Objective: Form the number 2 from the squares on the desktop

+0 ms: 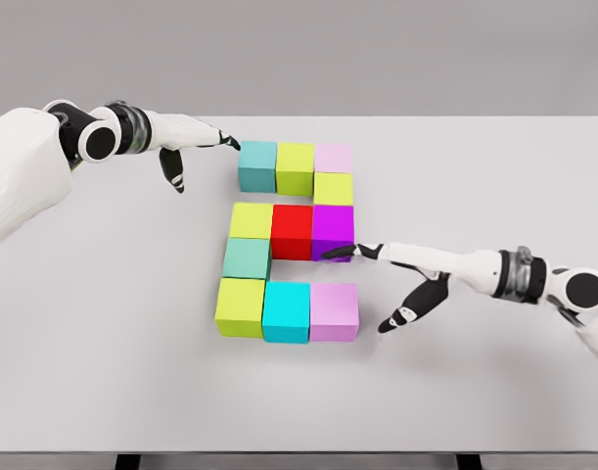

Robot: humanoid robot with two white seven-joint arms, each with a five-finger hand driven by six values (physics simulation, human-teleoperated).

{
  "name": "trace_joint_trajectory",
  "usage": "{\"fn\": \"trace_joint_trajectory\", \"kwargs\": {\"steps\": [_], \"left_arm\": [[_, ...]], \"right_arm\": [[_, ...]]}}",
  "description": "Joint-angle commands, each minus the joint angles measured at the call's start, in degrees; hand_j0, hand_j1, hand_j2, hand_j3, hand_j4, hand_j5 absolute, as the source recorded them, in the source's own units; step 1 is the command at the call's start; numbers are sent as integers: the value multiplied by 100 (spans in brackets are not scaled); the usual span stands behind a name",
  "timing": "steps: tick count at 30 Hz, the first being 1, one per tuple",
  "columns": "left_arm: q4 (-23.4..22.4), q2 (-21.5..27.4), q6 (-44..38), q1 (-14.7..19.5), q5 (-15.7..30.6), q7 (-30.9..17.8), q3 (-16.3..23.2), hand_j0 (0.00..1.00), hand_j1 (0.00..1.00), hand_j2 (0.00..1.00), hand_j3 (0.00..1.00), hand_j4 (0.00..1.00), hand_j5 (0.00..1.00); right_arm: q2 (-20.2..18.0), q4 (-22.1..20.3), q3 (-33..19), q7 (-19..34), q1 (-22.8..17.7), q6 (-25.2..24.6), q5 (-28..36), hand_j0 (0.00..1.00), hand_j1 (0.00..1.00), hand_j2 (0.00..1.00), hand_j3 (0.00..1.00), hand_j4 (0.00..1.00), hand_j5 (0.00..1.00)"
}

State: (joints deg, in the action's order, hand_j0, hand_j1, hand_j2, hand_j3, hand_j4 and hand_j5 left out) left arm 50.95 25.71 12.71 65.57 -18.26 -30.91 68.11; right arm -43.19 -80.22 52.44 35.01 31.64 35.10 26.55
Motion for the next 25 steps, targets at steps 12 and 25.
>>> {"fn": "trace_joint_trajectory", "kwargs": {"steps": [12,25], "left_arm": [[38,197,3,44,15,15,-149,100,100,100,100,100,100],[135,690,328,9,235,6,-298,100,100,100,100,100,100]], "right_arm": [[-533,-512,-1297,-1,-44,-10,52,100,100,100,100,100,100],[-401,903,-1789,-1,571,-10,-1416,100,100,100,100,100,100]]}}
